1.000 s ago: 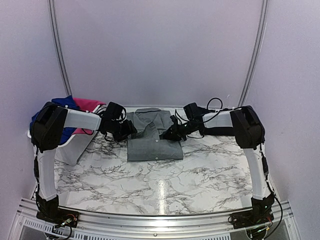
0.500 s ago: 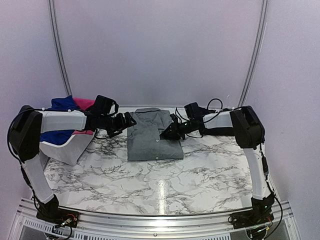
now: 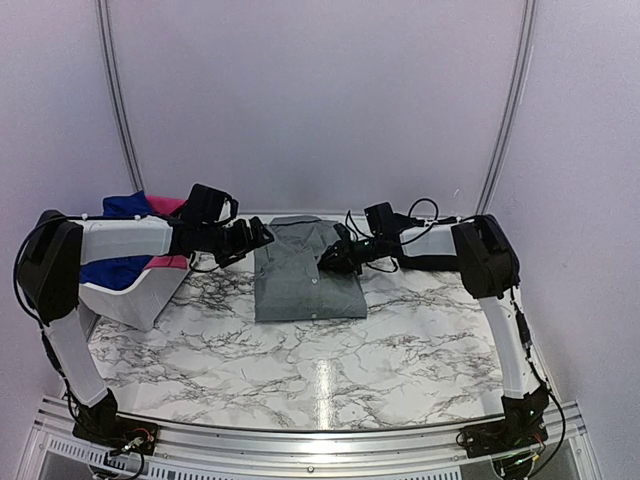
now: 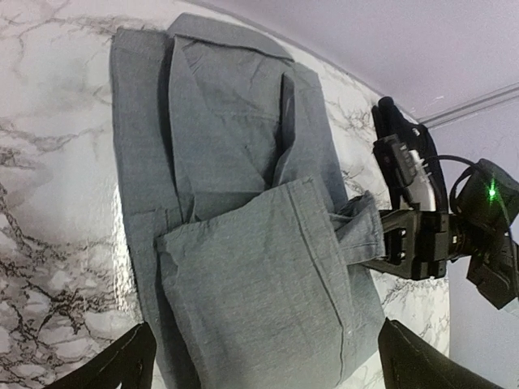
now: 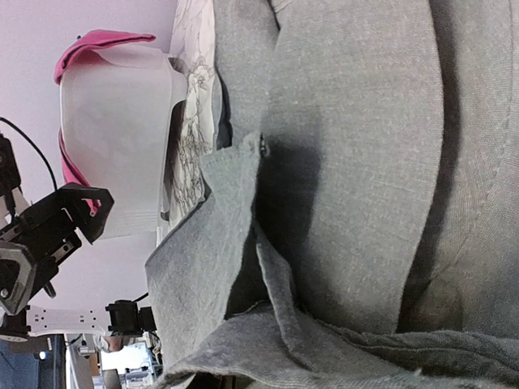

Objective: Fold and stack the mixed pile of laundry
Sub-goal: Smooth out the 2/3-rectangle-folded shirt at the center of the board.

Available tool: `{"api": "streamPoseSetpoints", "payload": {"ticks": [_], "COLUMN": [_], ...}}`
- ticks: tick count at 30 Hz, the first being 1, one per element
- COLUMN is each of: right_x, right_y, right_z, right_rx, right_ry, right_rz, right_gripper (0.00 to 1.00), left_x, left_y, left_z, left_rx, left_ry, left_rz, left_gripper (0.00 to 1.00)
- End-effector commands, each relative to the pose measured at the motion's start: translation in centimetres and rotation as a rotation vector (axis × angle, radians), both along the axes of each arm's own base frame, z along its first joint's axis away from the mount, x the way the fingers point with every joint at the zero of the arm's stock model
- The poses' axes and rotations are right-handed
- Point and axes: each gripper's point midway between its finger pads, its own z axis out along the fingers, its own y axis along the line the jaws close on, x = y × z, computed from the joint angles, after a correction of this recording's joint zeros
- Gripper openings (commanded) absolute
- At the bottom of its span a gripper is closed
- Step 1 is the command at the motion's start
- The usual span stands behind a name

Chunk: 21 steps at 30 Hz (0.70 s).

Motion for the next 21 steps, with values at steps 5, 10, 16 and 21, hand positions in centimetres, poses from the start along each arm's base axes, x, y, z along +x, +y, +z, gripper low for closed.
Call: {"api": "streamPoseSetpoints", "payload": {"ticks": [5,10,16,21], "right_x": [1.3,1.9,2.8,3.1], "right_y": [1.5,1.9,2.3,2.6], "right_z": [-0.8,-0.3,1.6,2.4], "right_rx": [0.076,0.123,0.186,0.246], "right_ry": [0.022,0.049,0.038,0.059], "right_rz": [-0.019,-0.047,-0.074,-0.083], "right_gripper": [0.35,0.38,0.19,0.34], "left_x": [0.6,0.4,-0.1,-0.4], "left_y": [-3.0,-3.4,-2.8,-2.5], "left_z": [7.9,8.8,8.2,7.7], "left_rx": [0.022,0.042,0.06,0.066], "left_ry": [-0.231,-0.257,-0.245,-0.235], "left_rz": [-0.161,-0.193,-0.18,-0.175], "left_gripper": [0.99,0.99,0.99,0.99]}}
